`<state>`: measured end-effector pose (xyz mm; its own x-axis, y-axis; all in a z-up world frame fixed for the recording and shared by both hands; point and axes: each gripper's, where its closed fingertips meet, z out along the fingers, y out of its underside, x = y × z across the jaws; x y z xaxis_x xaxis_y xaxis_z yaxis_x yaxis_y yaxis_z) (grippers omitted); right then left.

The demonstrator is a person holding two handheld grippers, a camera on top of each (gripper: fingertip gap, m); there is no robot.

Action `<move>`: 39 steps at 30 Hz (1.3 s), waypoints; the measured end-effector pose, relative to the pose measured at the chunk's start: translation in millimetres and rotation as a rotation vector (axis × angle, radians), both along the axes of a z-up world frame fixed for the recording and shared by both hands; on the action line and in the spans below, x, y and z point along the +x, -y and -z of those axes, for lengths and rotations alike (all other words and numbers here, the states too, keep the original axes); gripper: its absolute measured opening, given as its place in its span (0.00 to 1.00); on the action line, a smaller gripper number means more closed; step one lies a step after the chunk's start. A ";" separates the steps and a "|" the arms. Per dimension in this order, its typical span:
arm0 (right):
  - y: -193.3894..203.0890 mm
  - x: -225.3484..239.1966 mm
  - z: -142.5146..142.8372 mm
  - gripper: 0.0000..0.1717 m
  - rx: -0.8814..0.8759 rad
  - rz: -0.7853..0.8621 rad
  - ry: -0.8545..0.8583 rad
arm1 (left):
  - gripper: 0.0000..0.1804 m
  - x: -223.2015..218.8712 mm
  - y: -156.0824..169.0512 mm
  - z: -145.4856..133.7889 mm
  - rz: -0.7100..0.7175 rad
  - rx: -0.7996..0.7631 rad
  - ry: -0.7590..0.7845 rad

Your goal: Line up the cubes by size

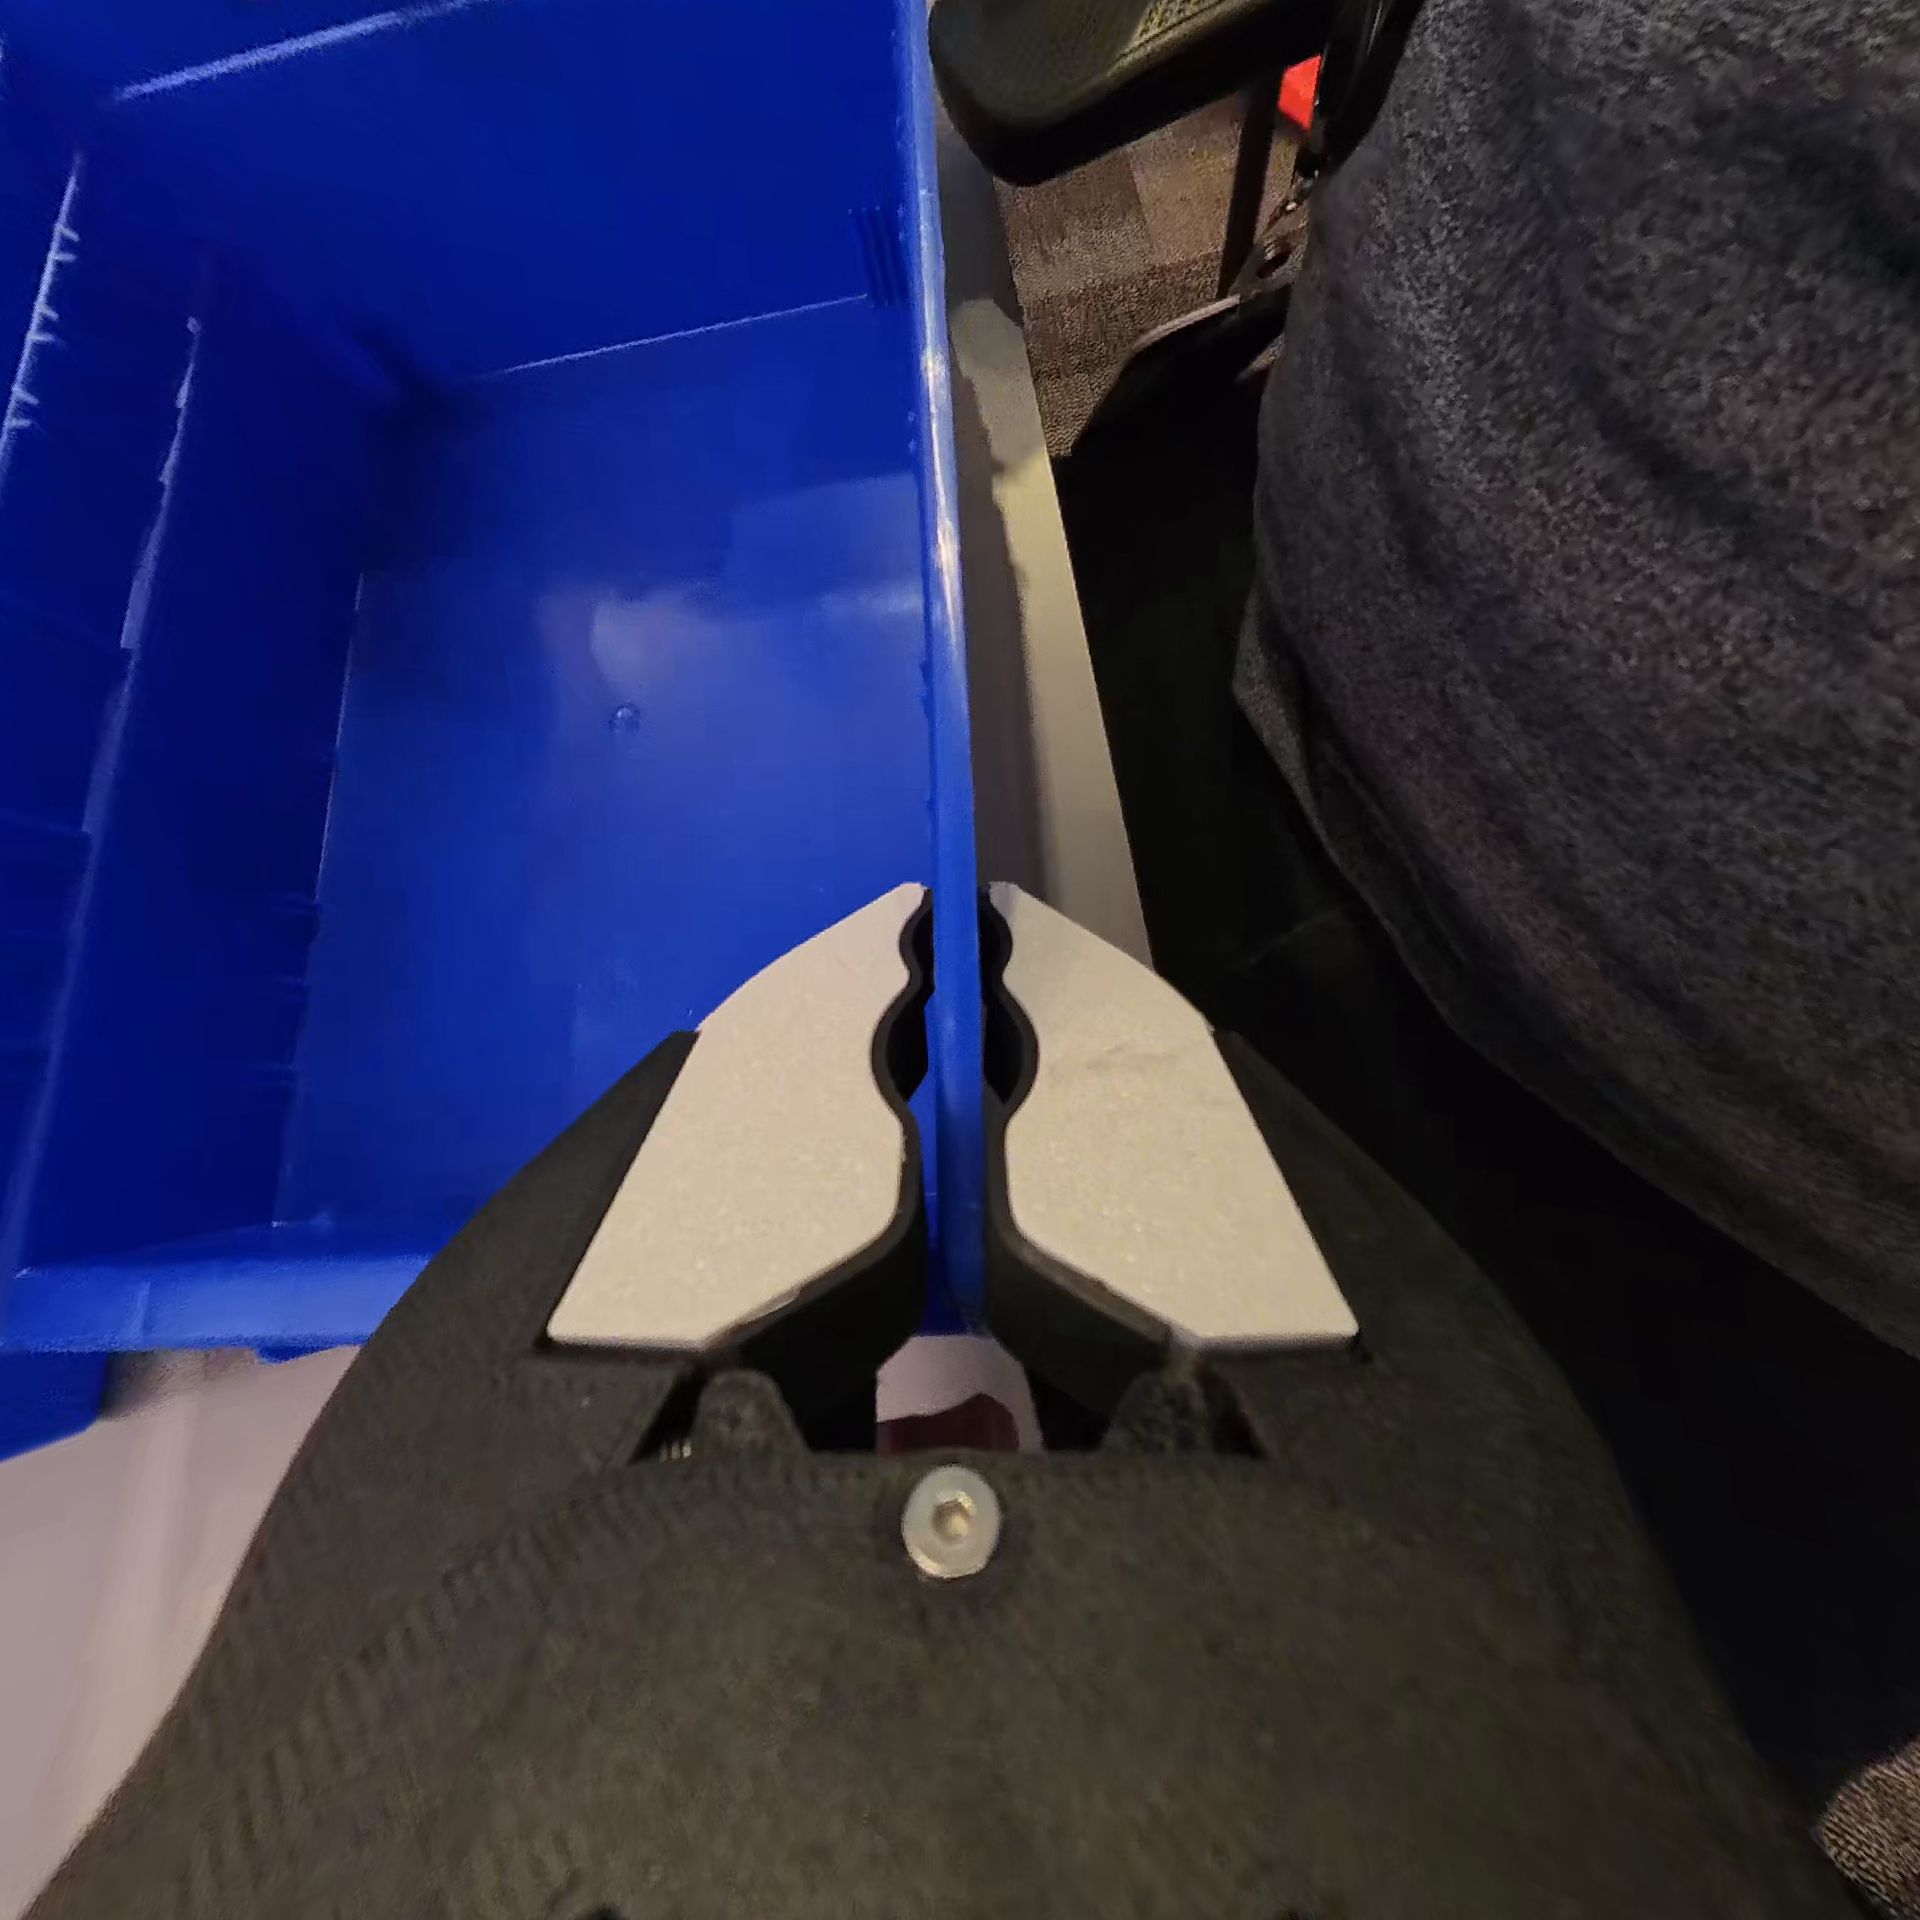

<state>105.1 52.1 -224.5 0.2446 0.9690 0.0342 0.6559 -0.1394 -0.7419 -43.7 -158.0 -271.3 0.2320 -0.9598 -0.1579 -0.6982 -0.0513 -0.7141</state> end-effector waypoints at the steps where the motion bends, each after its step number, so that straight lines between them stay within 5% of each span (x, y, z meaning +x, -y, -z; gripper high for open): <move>1: -1.5 1.9 2.3 0.29 0.003 0.020 0.021 | 0.04 2.1 -0.4 0.1 -0.001 -0.001 -0.001; 8: -10.9 8.7 8.7 0.22 -0.023 0.058 0.068 | 0.05 8.5 -1.3 1.5 -0.016 -0.006 -0.010; 13: -11.0 5.9 10.2 0.16 -0.045 0.003 0.099 | 0.24 11.5 12.1 3.9 0.047 -0.060 -0.035; 21: -23.6 10.9 10.0 0.13 -0.021 -0.013 0.152 | 0.35 -34.9 -20.7 -48.9 -0.090 0.029 0.010; 31: -46.3 29.8 9.7 0.12 0.011 0.014 0.210 | 0.28 -46.5 -36.0 -56.8 0.069 -0.070 -0.075; 39: -69.4 58.3 9.3 0.10 0.038 0.002 0.298 | 0.28 -58.4 -148.7 -68.1 -0.259 0.177 -0.091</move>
<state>163.4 121.4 -233.8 0.2206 0.9651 0.1412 0.8450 -0.1168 -0.5218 -102.1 -9.3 -203.3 0.4421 -0.8266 -0.3483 -0.7396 -0.1162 -0.6629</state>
